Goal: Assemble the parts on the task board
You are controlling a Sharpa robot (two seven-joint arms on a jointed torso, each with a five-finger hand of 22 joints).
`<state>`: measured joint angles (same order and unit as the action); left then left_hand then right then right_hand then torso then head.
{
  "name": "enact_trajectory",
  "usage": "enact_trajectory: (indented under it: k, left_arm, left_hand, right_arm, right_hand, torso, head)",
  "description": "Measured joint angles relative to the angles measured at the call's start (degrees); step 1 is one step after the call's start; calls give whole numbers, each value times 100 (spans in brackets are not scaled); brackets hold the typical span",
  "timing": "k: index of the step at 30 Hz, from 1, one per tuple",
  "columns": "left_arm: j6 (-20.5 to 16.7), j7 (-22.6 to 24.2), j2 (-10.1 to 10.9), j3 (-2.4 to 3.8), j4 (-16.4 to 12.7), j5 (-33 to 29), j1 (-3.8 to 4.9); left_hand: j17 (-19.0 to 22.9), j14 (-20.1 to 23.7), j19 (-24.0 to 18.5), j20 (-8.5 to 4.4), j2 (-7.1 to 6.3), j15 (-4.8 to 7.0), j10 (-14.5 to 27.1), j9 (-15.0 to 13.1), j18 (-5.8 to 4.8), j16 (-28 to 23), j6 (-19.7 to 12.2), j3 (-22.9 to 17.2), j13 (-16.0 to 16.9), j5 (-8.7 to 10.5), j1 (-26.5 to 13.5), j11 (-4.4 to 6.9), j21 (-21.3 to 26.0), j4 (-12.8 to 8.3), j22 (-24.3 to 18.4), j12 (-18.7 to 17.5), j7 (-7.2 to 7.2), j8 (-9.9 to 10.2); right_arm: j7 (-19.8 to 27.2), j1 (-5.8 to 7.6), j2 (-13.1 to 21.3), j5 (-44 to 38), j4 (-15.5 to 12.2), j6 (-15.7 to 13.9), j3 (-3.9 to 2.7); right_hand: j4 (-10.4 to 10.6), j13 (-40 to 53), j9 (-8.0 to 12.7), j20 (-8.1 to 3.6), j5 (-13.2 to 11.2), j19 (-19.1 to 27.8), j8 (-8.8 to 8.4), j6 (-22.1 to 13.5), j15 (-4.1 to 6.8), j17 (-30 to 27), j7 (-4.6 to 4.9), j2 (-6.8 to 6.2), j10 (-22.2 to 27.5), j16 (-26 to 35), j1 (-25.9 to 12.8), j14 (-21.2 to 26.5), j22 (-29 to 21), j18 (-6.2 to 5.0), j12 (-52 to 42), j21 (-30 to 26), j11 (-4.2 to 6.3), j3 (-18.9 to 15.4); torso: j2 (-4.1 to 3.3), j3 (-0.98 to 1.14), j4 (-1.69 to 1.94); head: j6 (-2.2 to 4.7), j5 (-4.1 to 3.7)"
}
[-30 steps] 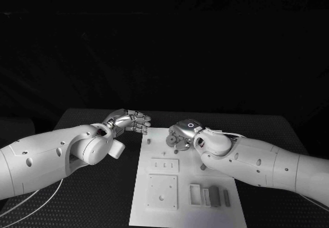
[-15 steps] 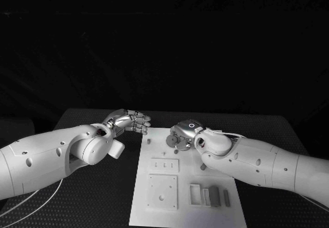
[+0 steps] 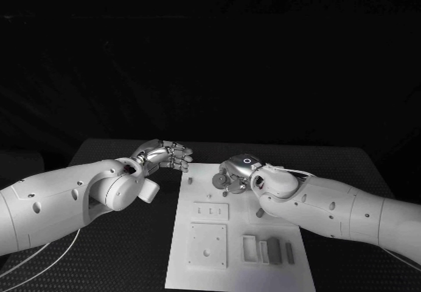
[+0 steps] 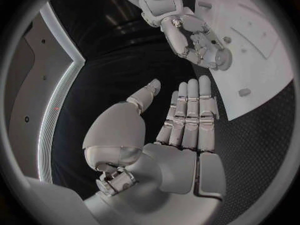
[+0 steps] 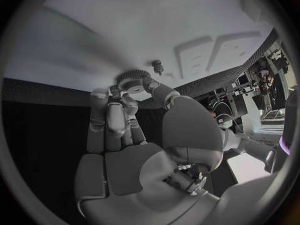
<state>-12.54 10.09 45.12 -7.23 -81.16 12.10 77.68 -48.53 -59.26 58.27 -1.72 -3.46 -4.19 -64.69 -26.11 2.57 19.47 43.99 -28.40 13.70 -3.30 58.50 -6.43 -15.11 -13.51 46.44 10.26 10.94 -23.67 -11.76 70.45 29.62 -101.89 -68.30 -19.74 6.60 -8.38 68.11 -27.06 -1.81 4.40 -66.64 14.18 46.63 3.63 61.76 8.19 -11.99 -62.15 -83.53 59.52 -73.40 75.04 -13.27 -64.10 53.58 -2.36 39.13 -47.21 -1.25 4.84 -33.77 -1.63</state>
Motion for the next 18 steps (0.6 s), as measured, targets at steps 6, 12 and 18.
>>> enact_trajectory:
  k: [6,12,18]
  left_arm:
    - [2,-6,-2,1,7,0,0]
    - [2,-11,-4,2,12,0,1]
    - [4,-15,4,1,6,0,0]
  left_hand:
    - [-6,0,0,0,21,0,0,0,46,-22,0,-6,6,0,-21,0,0,24,-1,0,0,0]
    - [-13,0,0,0,23,0,0,-5,59,-23,0,-1,12,0,-23,0,0,30,5,-16,0,0]
    - [-18,0,0,0,23,0,0,-4,56,-22,-20,-1,11,0,-23,0,0,30,5,-33,20,0]
  right_arm:
    - [73,3,32,149,-18,35,-3]
    - [142,3,141,316,-96,-67,-4]
    - [242,8,350,557,-262,-551,-66]
  right_hand:
    - [16,-6,18,10,0,10,-6,-8,4,-30,8,23,34,0,23,41,0,2,0,-23,-9,-15]
    - [-64,-22,-6,8,0,14,68,25,4,-13,-25,267,43,0,81,41,0,4,-48,-23,-1,-95]
    - [-127,-33,11,-2,0,26,68,25,4,20,-25,281,42,0,67,41,0,4,-70,-23,0,-125]
  torso:
    - [0,0,2]
    - [0,2,1]
    - [1,1,-8]
  head:
    - [-9,-2]
    - [-12,-3]
    - [19,-18]
